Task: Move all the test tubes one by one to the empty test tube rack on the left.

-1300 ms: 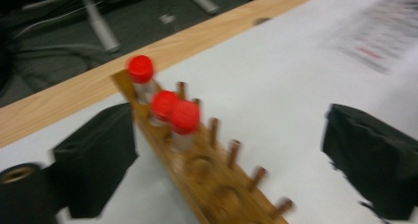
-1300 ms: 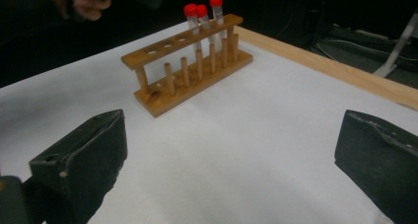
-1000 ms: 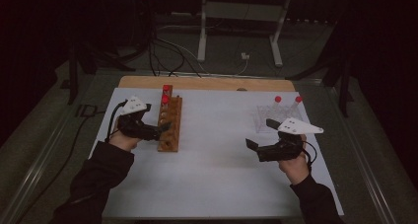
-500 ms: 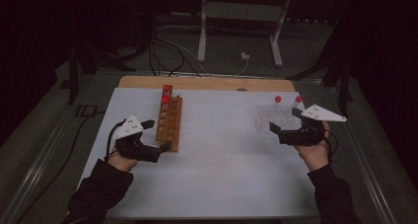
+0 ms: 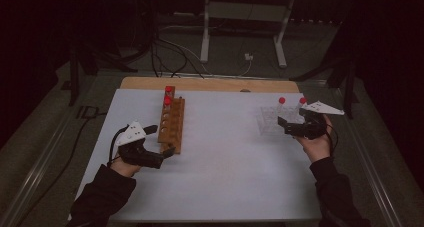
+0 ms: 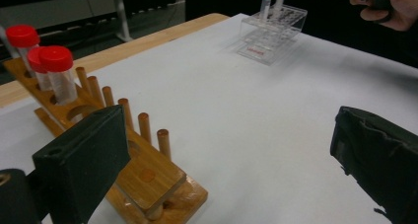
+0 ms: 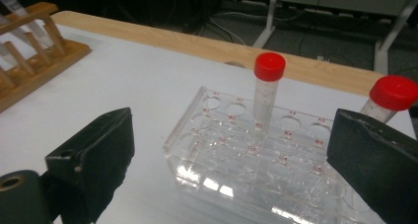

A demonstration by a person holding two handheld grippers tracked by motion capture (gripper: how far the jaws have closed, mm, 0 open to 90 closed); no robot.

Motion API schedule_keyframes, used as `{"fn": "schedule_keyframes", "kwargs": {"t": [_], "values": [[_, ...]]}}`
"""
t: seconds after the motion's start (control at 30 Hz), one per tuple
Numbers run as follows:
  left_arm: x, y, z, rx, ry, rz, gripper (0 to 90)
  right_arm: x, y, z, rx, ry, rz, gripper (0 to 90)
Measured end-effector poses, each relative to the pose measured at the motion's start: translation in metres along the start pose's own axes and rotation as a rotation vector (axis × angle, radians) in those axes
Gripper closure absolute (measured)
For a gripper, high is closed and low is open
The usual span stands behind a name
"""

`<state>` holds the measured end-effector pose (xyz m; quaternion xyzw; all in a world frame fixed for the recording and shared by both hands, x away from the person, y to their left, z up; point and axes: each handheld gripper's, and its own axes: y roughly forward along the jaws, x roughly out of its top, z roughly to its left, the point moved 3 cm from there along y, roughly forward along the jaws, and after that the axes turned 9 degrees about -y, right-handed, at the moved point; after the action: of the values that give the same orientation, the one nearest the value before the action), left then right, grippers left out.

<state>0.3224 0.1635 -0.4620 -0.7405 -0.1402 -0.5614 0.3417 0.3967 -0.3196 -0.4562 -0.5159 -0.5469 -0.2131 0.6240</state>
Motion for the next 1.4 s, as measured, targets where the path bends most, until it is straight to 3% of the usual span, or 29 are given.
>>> {"fn": "schedule_keyframes", "kwargs": {"t": [0.03, 0.1, 0.5, 0.67, 1.03, 1.2, 1.4], "values": [[0.000, 0.000, 0.000, 0.004, -0.002, 0.000, 2.2, -0.001, 0.003, -0.001, -0.004, 0.007, 0.003, 5.7], [0.000, 0.000, 0.000, 0.000, -0.002, 0.000, 2.2, -0.002, 0.007, -0.003, -0.008, 0.016, 0.005, 17.0], [-0.001, 0.001, -0.001, -0.002, 0.004, 0.006, 2.2, -0.009, 0.041, -0.012, -0.069, 0.049, 0.055, 42.5], [-0.001, 0.000, -0.001, -0.005, 0.002, 0.003, 2.2, -0.011, 0.054, -0.017, -0.099, 0.062, 0.073, 50.7], [-0.001, 0.000, -0.002, -0.014, 0.006, 0.005, 2.2, -0.010, 0.073, -0.021, -0.099, 0.065, 0.108, 63.6], [-0.001, 0.000, -0.002, -0.014, 0.007, 0.007, 2.2, -0.009, 0.075, -0.022, -0.110, 0.057, 0.113, 73.8], [-0.001, 0.000, -0.002, -0.015, 0.005, 0.006, 2.2, -0.008, 0.074, -0.021, -0.109, 0.047, 0.125, 74.9]]}}
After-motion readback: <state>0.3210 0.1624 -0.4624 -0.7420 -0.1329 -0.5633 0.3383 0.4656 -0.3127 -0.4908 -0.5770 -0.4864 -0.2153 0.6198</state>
